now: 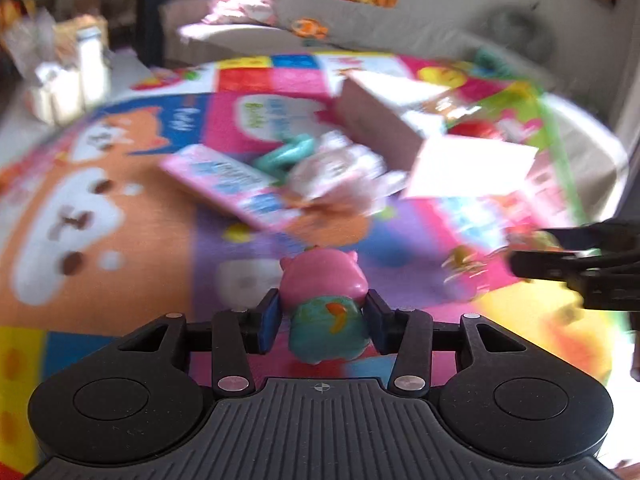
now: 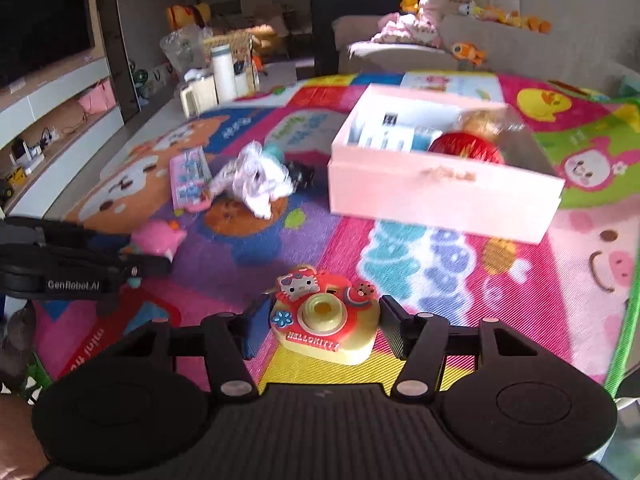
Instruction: Organize objects
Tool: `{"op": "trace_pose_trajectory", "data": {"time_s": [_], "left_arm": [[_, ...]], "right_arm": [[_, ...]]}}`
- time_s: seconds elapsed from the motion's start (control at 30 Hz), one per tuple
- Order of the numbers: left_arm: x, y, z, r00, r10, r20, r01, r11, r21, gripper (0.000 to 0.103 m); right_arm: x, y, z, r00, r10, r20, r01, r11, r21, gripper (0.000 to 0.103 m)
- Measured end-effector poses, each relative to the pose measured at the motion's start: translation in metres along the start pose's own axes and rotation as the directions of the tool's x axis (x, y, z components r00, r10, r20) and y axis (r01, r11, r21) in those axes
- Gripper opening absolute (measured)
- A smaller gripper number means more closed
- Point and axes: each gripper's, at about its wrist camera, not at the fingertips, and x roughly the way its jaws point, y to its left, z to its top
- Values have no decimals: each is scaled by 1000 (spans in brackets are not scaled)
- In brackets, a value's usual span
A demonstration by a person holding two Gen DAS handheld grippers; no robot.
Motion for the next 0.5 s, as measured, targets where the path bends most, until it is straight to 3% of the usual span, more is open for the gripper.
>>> {"op": "trace_pose_trajectory", "data": {"time_s": [0.07,0.17,0.33,0.4,0.47,0.5], "left_arm": [[-6,-13,23,998,-48,40,47,999,21,48],[-9,-45,74,987,-76,144,59,991,119,48],[27,-83,164,943,-118,311,83,989,122,52],[63,-95,185,922,-133,365,62,978,200,53],[107,-104,199,967,-88,238,19,961,276,52],[117,-100,201,972,-88,219,34,971,237,52]], "right_arm": [[-12,-14,7,999,0,43,-2,999,34,58],[-23,-35,19,995,-26,98,17,996,84,58],[-37,-61,30,982,-65,180,41,991,131,58],[-38,-71,34,978,-69,195,39,987,154,58],[-37,-80,38,977,-71,202,35,984,175,58],[-37,-82,39,975,-80,206,42,983,181,58]]}}
